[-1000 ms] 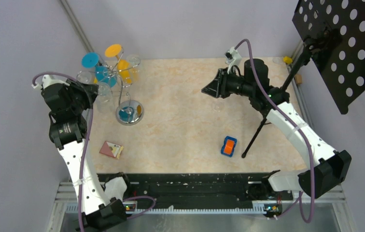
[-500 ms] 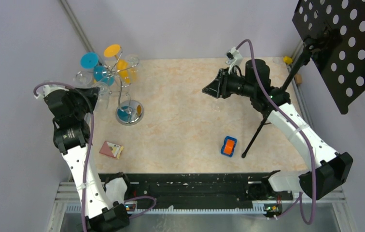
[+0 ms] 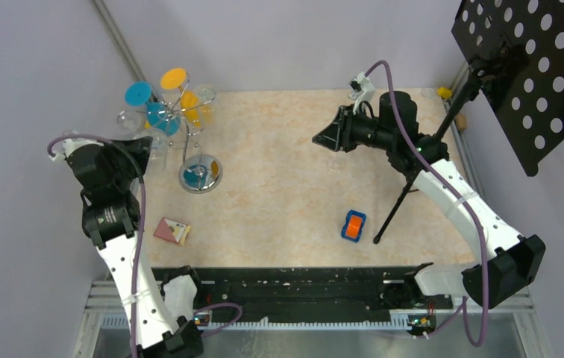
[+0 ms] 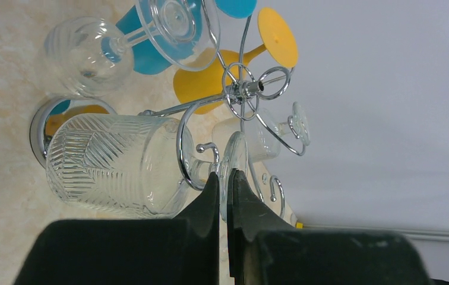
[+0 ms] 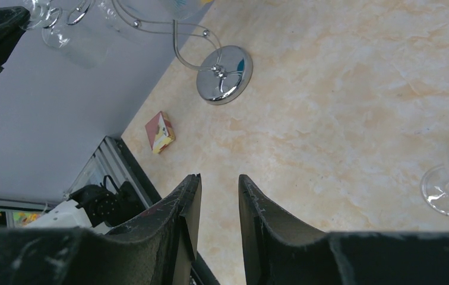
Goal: Take the wine glass off the wine glass rack
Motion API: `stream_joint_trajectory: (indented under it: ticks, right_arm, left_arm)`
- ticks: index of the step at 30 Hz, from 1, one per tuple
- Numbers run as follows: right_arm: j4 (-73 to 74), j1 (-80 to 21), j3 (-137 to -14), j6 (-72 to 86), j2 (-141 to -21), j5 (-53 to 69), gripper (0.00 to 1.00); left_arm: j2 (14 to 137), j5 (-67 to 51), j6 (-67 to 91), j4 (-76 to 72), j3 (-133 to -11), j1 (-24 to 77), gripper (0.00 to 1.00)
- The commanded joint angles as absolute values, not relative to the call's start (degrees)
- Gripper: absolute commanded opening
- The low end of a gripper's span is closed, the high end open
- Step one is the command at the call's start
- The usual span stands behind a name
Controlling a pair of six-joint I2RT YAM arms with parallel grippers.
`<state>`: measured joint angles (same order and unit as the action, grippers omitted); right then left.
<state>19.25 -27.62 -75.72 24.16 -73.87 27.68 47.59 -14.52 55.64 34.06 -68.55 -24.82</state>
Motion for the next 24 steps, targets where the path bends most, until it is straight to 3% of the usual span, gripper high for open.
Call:
stream_joint_trajectory:
  ticks: [1, 9, 24]
  right_arm:
    - [16.3, -27.2, -75.2, 24.4, -71.3, 27.4, 0.31]
    - [16.5, -27.2, -75.0, 24.3, -70.7, 27.4, 0.31]
    - [17.6, -27.2, -74.9, 23.3, -69.4, 26.8, 0.31]
  left_arm:
    - [45.0, -12.3, 56.8, 30.9, -72.9, -25.2, 0.00]
    - [45.9, -7.0, 54.7, 30.5, -73.0, -25.3, 0.00]
    - [49.0, -8.7, 59.0, 19.6, -69.3, -25.3, 0.00]
